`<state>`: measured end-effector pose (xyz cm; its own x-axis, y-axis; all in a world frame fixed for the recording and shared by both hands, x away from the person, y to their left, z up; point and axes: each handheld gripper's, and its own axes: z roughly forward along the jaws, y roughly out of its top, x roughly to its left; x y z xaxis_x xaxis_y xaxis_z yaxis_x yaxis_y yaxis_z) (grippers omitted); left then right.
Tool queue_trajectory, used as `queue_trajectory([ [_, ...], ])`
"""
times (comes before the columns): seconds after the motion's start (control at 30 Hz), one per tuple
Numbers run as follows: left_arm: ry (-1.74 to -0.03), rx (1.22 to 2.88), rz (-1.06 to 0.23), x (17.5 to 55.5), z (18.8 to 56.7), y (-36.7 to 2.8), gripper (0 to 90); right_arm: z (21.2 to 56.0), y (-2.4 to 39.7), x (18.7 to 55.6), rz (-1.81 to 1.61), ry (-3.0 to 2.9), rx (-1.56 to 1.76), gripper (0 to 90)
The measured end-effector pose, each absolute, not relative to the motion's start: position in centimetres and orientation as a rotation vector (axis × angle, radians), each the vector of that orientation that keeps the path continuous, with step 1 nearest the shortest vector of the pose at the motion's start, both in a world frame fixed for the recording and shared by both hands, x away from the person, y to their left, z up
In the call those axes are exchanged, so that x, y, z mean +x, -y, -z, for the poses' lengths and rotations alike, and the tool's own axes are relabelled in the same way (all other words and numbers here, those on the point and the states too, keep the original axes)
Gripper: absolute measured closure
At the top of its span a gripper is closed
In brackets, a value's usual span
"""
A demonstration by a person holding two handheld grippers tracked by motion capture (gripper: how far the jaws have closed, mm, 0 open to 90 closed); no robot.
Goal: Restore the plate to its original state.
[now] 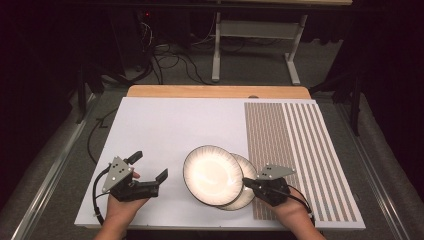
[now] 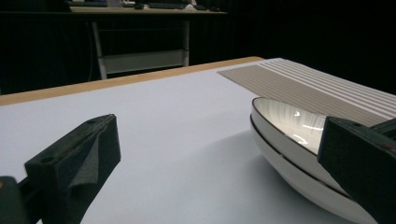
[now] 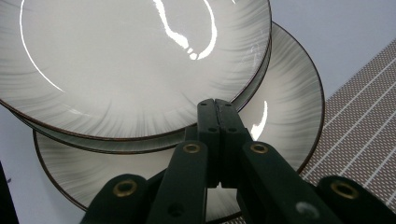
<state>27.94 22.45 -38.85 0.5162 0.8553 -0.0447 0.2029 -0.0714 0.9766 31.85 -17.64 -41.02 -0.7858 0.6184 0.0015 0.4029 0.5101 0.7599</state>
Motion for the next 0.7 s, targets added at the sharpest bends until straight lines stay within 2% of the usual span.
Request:
queue_trajectory([
  [0.23, -0.966, 1.600, -0.697, 28.42, 39.26, -22.87, 1.4, 41.12, 17.71, 31.95, -1.153, -2.481, 0.867, 90.0],
  [0.37, -0.967, 1.612, -0.699, 28.41, 39.39, -22.97, 7.5, 41.14, 17.75, 31.99, -1.146, -2.486, 0.869, 90.0],
  [0.7, -0.946, 1.603, -0.673, 28.48, 39.32, -22.91, 1.9, 41.14, 17.71, 31.91, -1.137, -2.485, 0.862, 90.0],
])
